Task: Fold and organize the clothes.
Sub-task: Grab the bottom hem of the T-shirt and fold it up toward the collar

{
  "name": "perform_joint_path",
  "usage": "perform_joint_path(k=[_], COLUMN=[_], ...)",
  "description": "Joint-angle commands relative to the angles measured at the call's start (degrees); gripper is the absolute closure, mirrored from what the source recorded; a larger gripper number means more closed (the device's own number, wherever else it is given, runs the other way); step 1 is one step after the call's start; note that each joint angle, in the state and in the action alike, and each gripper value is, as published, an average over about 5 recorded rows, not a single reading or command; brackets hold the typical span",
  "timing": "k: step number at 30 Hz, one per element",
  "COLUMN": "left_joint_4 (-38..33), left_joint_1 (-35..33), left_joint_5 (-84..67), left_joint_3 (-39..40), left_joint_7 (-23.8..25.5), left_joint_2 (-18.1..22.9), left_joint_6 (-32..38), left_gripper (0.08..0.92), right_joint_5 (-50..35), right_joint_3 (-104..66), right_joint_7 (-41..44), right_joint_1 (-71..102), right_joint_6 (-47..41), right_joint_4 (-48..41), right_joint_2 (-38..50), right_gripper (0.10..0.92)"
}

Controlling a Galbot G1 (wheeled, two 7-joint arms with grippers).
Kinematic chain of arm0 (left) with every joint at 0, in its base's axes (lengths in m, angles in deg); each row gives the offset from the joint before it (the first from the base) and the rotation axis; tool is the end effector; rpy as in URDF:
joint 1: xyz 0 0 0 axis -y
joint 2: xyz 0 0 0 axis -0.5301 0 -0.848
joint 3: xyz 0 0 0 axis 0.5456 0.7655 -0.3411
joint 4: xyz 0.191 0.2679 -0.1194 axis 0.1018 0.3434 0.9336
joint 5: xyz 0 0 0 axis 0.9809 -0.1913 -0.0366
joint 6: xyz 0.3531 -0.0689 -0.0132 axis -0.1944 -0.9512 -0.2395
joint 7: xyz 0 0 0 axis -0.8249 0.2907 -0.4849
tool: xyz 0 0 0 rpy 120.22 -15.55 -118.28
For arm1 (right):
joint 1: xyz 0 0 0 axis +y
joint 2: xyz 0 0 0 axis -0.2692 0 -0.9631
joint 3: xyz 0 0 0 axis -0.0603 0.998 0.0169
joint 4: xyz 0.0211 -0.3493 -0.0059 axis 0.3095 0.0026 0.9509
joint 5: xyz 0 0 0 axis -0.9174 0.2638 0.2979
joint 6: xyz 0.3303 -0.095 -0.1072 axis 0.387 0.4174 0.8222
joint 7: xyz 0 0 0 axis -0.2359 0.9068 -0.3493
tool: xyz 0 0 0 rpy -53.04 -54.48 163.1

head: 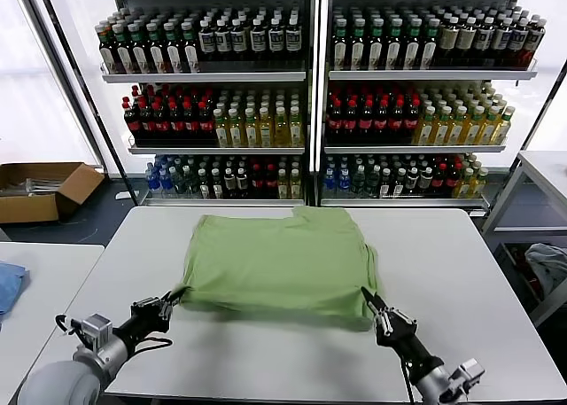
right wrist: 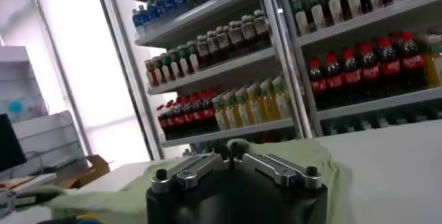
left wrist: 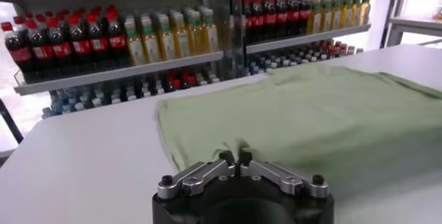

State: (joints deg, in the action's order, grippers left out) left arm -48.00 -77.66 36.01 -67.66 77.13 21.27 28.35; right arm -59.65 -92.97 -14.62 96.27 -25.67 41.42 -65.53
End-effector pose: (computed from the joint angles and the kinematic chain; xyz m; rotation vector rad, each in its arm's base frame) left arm 0.2539 0.1463 -0.2498 -0.4894 -2.6638 -0.1701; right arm 0.2351 -0.0786 -0.3067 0.6573 -2.9680 -0.4015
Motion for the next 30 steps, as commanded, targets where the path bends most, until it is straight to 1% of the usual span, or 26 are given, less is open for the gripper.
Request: perform_joint_path(k=[1, 5, 8, 11, 17, 22, 27, 29, 30], left_joint_4=[7.53, 12.25, 15.41, 17.13, 17.11, 14.57, 12.24, 12.19, 12.27], left_joint_1=[9.36, 13.08, 15.11, 16.29, 15.83, 12.27, 8.34, 7.66, 7.46], left_joint_5=[-2.01, -1.77, -1.51, -1.47, -1.6, -1.63, -0.89, -0.54, -0.38], left_joint_3=[3.23, 6.39, 7.85, 8.53, 7.67, 5.9, 5.33, 5.38, 5.44], left_joint_7=[-0.69, -0.94, -1.26, -1.76, -2.54, -2.65, -2.88, -3.11, -3.21], left_joint_2=[-2.53, -2.21, -1.5, -0.87, -1.39, -1.84, -0.11, 0.78, 1.16], left_joint_6=[-1.32, -1.3, -1.28, -1.16, -0.91, -0.68, -0.23, -0.12, -0.09], left_gripper=[0.897, 0.879, 0.82, 0.736, 0.563, 0.415, 0.269, 0.224, 0.203], right_joint_5=[2.21, 6.11, 7.94, 9.05, 11.03, 13.11, 14.88, 15.08, 15.15], right_joint_3=[3.92, 6.94, 8.43, 8.9, 6.56, 4.03, 2.19, 1.77, 1.75], right_joint_7=[-2.07, -2.35, -2.91, -3.74, -6.72, -9.98, -11.64, -11.37, -11.12], right_joint_1=[-14.3, -18.24, -20.44, -21.06, -18.04, -11.81, -5.65, -3.2, -2.31], right_joint_6=[-3.44, -4.78, -5.33, -6.01, -6.75, -7.2, -8.03, -8.45, -8.58], right_joint_4=[-10.67, -15.18, -17.4, -17.84, -15.04, -9.87, -6.27, -5.18, -4.83], right_joint_2=[0.32, -0.42, -1.24, -1.67, -1.25, -0.36, -0.25, -0.25, -0.25], right_gripper=[0.92, 0.92, 0.92, 0.892, 0.733, 0.586, 0.439, 0.395, 0.361])
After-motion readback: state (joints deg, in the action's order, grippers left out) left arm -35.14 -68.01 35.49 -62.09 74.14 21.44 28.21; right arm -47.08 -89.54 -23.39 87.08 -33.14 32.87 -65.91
